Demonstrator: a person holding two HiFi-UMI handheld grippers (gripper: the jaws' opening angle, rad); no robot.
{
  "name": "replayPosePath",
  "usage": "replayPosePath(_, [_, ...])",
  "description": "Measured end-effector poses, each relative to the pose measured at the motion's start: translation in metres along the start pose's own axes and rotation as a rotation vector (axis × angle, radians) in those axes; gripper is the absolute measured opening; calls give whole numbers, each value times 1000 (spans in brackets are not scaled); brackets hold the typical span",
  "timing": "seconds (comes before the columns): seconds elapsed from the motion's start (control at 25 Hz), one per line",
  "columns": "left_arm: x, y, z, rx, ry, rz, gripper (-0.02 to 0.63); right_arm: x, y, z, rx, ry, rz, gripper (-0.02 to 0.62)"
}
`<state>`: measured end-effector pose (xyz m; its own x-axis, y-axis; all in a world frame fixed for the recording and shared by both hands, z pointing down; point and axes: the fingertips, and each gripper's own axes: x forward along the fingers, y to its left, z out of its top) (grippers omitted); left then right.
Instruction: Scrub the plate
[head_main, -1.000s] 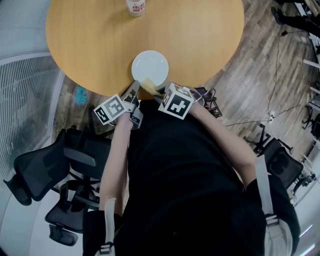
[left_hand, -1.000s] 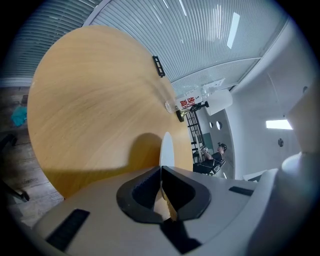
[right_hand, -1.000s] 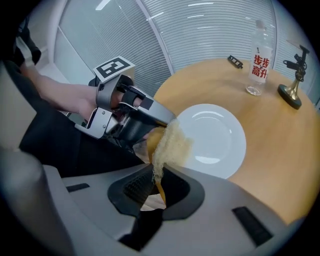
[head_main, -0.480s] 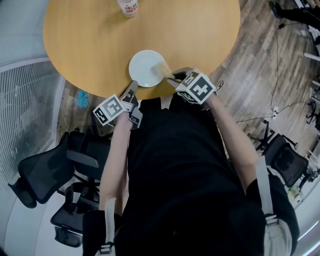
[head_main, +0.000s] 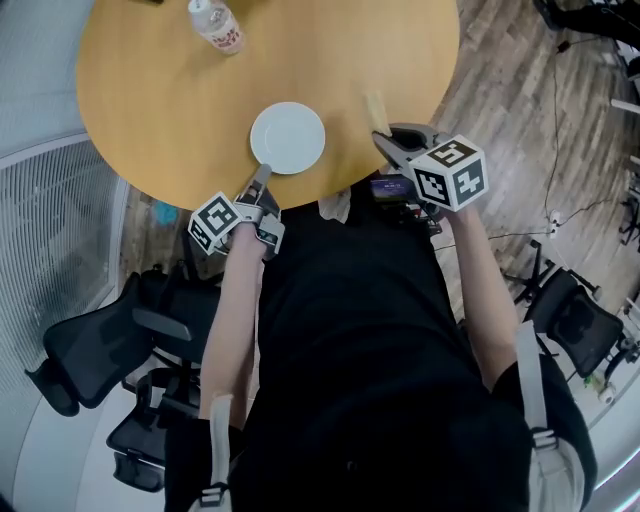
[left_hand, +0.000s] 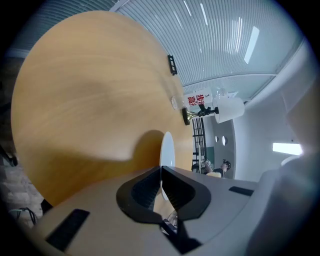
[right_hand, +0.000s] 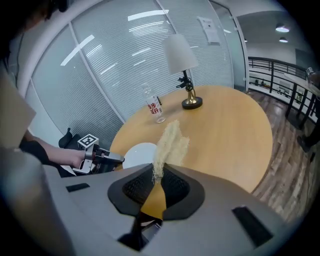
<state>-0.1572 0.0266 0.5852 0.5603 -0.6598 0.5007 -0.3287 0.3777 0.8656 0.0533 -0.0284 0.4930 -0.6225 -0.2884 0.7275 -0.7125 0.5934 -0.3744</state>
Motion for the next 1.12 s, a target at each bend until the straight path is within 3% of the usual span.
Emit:
replayPosePath(0.32, [63,-28,-11,-155,-133,12,23,-59,-64,-5,15,-56,3,46])
replayPosePath(0.6, [133,-68,-12,-198,-266,11,23,-96,-133,-8,15,-71,75,46])
replayPosePath(1.12, [149,-58,-20,-266,-367,96,24,-112,-161,7,-45,-70,137,46])
